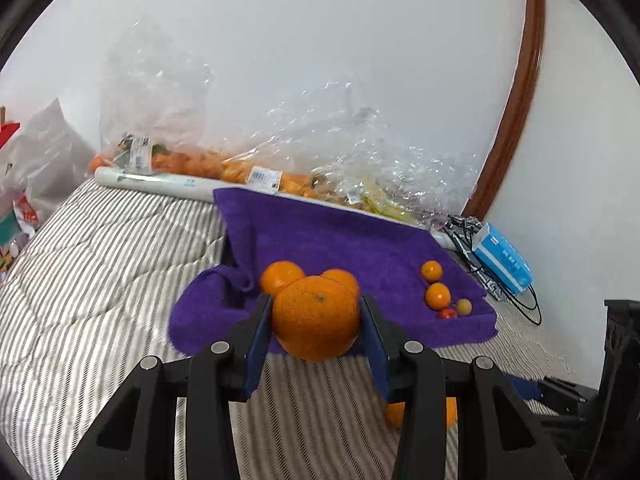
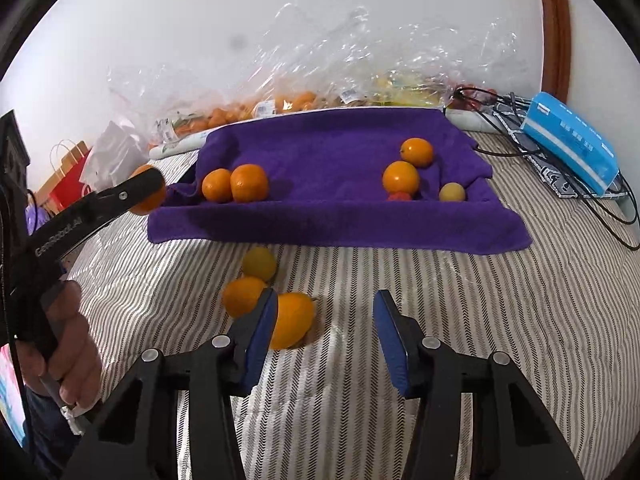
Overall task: Organize fruits
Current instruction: 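Lift the held large orange with the left gripper while the right gripper grasps an orange from the bed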
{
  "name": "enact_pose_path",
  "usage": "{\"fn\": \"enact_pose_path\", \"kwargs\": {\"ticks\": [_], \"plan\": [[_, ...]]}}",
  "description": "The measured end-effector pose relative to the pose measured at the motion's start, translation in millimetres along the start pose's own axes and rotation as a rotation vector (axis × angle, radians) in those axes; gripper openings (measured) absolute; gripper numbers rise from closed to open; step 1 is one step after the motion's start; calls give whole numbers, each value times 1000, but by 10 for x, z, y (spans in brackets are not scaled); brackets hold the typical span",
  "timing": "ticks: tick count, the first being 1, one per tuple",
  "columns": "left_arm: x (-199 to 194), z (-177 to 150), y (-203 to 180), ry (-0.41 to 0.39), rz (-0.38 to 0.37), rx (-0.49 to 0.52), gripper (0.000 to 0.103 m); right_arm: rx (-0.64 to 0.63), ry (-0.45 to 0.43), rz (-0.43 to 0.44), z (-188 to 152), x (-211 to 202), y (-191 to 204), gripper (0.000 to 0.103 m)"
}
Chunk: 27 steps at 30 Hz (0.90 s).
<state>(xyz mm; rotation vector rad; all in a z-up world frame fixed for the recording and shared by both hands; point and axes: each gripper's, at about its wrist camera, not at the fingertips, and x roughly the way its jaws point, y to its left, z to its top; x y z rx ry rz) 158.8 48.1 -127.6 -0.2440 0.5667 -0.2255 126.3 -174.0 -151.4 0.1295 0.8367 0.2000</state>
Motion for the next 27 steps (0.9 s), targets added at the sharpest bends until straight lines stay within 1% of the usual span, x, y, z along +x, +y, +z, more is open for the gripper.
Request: {"fn": "enact_pose_path", "kwargs": {"ticks": [3,8,11,14,18,22,24,27], "plan": [[-67,-15,90,4,33,3,41,-6,4,-1,15,21,68,50],[-91,-49,234,14,32,-42,41,-18,18,-12,13,98,191,50],[-115,-62,248,7,27,-50,41,-47,28,-49,-7,157,272,50],[-117,-74,217,6,34,-32,41,-85,43,-84,-49,210,328,49],[-119,-84,163,2,43,-4,41,-124,41,-125,-104,237,365,49],[-110,-69,197,8,33,-21,41,-155,60,-158,-153,266,351,47],[-96,-66,236,16,25,-42,41,-141,54,-164,-150,258,296,47],[-78,-61,275,25,22,-63,41,-94,56,-138,-117,265,201,47]]}}
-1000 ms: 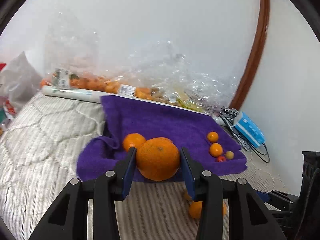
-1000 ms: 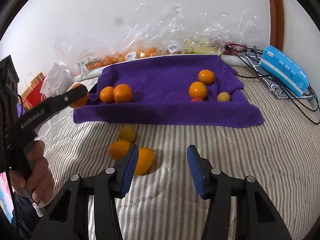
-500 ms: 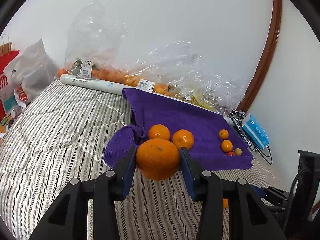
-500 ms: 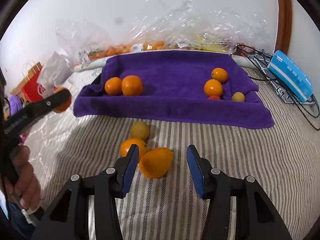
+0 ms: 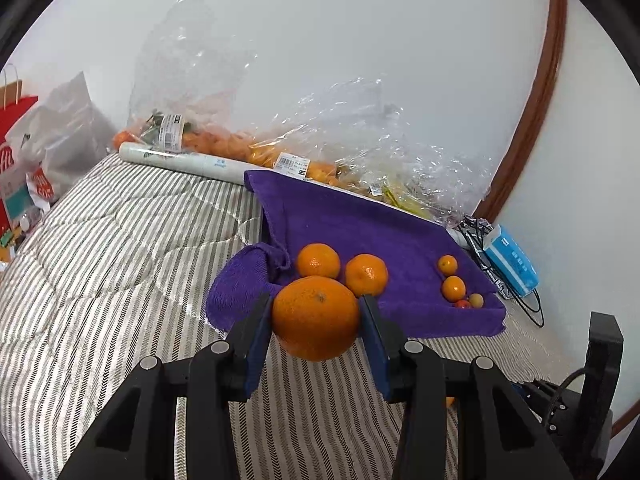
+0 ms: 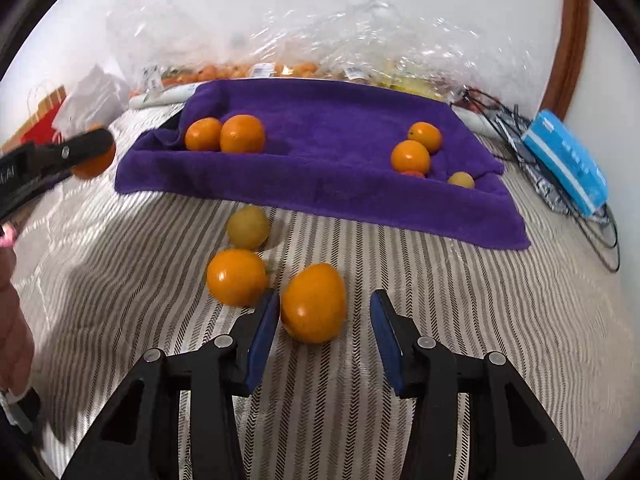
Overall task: Organize fruits
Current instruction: 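Lift the held large orange with the left gripper while the right gripper grasps an orange from the bed, then place the large orange on the towel with the left gripper while the right gripper carries its orange over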
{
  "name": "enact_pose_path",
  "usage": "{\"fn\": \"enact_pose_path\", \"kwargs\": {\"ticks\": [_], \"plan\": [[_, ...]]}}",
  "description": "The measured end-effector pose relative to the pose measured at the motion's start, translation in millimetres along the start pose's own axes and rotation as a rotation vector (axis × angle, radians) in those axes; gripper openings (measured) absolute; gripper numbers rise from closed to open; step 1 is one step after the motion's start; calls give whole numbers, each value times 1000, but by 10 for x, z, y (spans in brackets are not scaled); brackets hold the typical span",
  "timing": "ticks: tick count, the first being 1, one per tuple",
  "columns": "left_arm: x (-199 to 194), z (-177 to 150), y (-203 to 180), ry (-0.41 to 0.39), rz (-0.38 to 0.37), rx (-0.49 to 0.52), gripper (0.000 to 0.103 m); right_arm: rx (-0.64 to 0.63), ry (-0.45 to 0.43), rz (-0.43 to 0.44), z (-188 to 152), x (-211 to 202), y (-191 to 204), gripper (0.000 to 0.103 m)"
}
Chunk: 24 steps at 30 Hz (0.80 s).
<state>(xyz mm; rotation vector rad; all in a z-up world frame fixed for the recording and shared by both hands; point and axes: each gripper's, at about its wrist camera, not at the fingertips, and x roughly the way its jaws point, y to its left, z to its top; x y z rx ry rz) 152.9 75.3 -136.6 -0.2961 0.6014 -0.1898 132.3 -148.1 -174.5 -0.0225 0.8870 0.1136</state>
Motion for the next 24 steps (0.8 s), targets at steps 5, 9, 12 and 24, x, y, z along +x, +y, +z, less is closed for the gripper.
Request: {"fn": "enact_pose_path", "kwargs": {"ticks": [5,9,12,24], "plan": [[17,-1,-24,3,5,15,41,-14,-6,-1,50,69,19,47],[35,-10,-57,7,11,36,41,-35,3,8,83,151,77,47],[50,-18,-69,14,11,44,41,-66,-6,-1,89,171,130,33],[122,-2,-21,39,40,33,41,-60,-14,60,51,117,-15,33]]}}
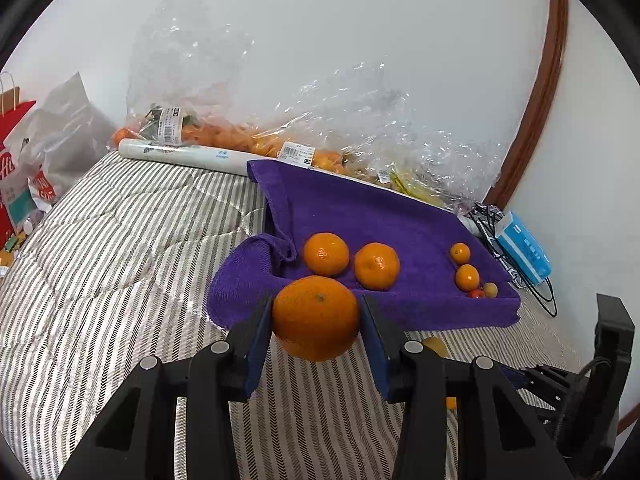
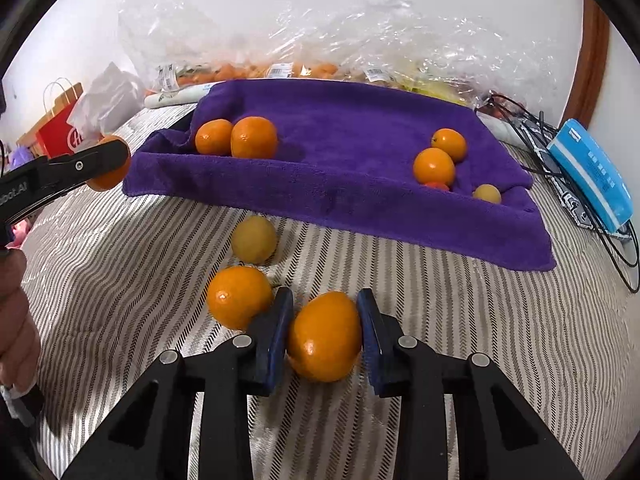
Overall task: Organize fruits
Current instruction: 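Place the large orange on the towel with the left gripper while the right gripper carries its orange over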
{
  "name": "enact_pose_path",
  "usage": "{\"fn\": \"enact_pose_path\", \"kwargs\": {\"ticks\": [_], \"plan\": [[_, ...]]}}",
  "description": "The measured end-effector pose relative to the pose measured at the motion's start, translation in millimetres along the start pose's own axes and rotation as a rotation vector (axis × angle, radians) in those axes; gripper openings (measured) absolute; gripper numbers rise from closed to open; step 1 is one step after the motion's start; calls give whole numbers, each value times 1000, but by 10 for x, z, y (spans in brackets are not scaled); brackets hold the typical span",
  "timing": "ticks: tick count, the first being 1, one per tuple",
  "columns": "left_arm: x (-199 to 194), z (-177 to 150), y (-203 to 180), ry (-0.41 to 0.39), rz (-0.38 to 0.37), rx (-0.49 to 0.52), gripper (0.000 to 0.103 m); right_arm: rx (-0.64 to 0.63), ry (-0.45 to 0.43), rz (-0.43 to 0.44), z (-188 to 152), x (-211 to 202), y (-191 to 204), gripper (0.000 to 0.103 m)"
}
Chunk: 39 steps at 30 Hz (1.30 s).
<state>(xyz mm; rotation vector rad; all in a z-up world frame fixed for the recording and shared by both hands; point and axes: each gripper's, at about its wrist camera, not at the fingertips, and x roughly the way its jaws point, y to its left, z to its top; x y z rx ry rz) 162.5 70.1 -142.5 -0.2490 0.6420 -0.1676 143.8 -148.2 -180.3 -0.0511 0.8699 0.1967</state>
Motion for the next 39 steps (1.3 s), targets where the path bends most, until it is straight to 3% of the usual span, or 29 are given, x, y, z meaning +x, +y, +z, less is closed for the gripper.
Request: {"fn": "enact_pose_path", "kwargs": {"ticks": [5,14,22,26,32,39], "plan": [[37,34,-44,19,5,10,41,21,-5,3,-45,-49,-134,33],[87,224,-339,36,-60,31,41,56,-10,16,-70,-69,-297,33],[324,333,-581,66,-92,55,41,23,2,12,-119,-107,-342,38],[469,361,-742,84,-114,83,41,30,3,20,-165,-108,-360,33],[664,418,-968,107,-153,98,41,41,-11,18,-177,-157,-456,33],[947,380,-1168,167,-135,137,41,97,-55,-31,-142,-303,-771,33]]}}
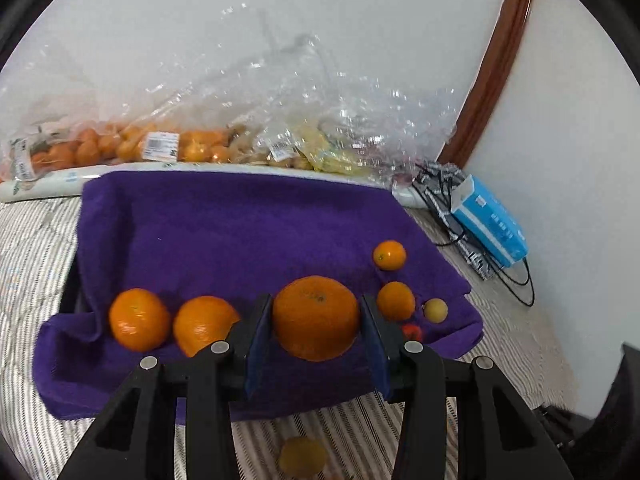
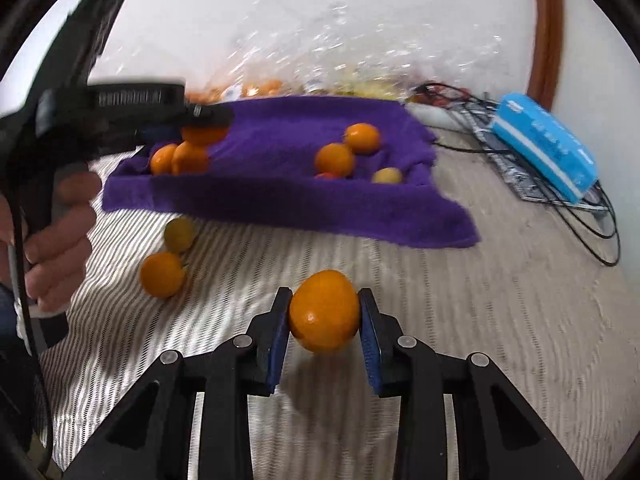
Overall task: Organize fruits
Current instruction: 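Place the large orange on the towel with the left gripper while the right gripper carries its orange over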
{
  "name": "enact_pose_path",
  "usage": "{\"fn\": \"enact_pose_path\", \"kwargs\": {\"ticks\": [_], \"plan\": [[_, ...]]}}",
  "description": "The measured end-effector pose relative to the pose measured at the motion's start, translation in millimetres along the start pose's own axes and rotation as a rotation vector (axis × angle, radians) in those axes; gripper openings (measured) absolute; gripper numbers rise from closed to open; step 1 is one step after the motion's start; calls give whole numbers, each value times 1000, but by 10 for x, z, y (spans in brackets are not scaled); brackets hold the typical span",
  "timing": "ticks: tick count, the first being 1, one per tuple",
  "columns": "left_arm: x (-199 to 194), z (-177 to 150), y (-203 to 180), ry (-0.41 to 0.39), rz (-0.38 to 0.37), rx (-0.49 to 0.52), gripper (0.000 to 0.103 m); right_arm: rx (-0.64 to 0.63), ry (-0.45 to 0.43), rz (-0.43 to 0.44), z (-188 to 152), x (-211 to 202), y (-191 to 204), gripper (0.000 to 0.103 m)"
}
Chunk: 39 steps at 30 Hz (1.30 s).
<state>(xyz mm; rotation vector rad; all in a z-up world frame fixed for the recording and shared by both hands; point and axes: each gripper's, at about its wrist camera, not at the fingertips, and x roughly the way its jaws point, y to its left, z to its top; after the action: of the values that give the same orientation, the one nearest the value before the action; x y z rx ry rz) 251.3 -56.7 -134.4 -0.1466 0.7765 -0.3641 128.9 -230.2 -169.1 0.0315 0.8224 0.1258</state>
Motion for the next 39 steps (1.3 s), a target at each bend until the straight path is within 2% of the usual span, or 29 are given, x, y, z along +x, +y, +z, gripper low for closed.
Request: {"fn": "enact_pose_path", "kwargs": {"ticks": [7,16,18,20,25,29,33,35,39], "plan": [[209,-34,3,69,27,5,41,66,-16,-29,68,-17,-257,33],[355,-86,21,131,39,10,41,91,-23,-23,189,14,-306,33],[321,-89,3,124,36,22,47,91,-34,-17,240,-6,-277,33],[263,-82,-4,112,25,27,58,86,-44,-19,298,-16,-248,33],[17,-5,81,65,21,11,62,71,-74,-26,478,-31,-142,33],[-208,31,220,44,-21,-24,67,53,-101,-22,615,-39,-54,33],[-378,17,337,40,-70,-42,68,53,-113,-18,733,-3,-1,33],[-454,-3,403,25,-64,-45,68,62,-110,-6,782,25,16,33],[-604,-70,596,-13,-2,-36,69,48,-112,-15,842,86,83,33]]}}
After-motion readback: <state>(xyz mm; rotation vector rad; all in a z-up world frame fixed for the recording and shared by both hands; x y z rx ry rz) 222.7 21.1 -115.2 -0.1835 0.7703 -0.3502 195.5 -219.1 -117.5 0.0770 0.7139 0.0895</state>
